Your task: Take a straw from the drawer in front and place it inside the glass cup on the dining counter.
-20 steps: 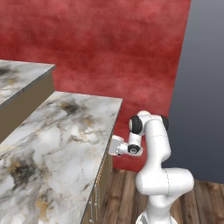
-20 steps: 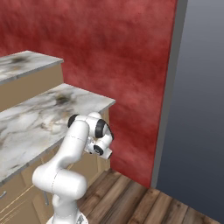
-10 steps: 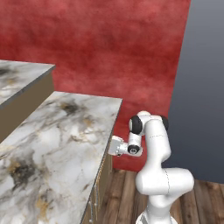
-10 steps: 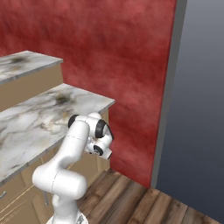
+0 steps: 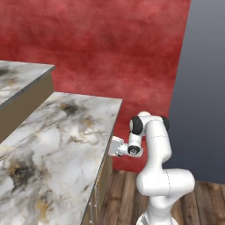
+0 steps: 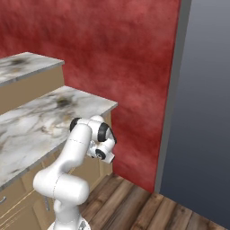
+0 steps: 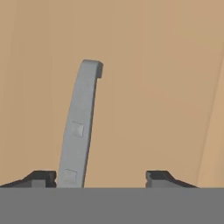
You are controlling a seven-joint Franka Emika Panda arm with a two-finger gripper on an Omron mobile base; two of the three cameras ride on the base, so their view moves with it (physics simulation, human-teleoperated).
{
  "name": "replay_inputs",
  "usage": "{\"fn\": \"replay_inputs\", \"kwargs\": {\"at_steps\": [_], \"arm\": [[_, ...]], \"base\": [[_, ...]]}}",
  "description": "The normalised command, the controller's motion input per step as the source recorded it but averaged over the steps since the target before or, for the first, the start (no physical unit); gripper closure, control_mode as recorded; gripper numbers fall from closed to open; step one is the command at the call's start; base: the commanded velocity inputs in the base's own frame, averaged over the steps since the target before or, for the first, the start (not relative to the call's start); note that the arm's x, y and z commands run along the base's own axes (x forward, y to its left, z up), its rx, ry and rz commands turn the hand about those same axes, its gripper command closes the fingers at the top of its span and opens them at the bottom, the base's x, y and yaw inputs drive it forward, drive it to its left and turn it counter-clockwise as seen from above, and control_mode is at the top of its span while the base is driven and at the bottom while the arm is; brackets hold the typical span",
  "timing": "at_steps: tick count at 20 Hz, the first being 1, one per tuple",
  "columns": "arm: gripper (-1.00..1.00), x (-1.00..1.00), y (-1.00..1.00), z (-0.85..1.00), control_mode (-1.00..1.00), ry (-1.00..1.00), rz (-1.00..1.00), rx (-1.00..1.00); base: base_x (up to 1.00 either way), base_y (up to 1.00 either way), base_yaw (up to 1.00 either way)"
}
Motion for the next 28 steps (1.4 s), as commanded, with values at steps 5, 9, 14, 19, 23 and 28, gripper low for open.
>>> {"fn": "replay_inputs", "kwargs": {"at_steps": [5,9,14,19,23,28], "arm": [[-1.0,0.01,0.03,0.0,-1.0,0.01,0.0,0.0],[-1.0,0.0,0.0,0.0,-1.0,0.0,0.0,0.0],[1.0,0.0,0.0,0.0,-1.0,0.0,0.0,0.0],[1.0,0.01,0.1,0.0,-1.0,0.01,0.0,0.0],[1.0,0.09,0.23,0.04,-1.0,0.07,0.0,0.0],[1.0,0.02,0.39,0.04,-1.0,0.03,0.0,0.0]], "base": [[0.0,0.0,0.0],[0.0,0.0,0.0],[0.0,0.0,0.0],[0.0,0.0,0.0],[0.0,0.0,0.0],[0.0,0.0,0.0]]}}
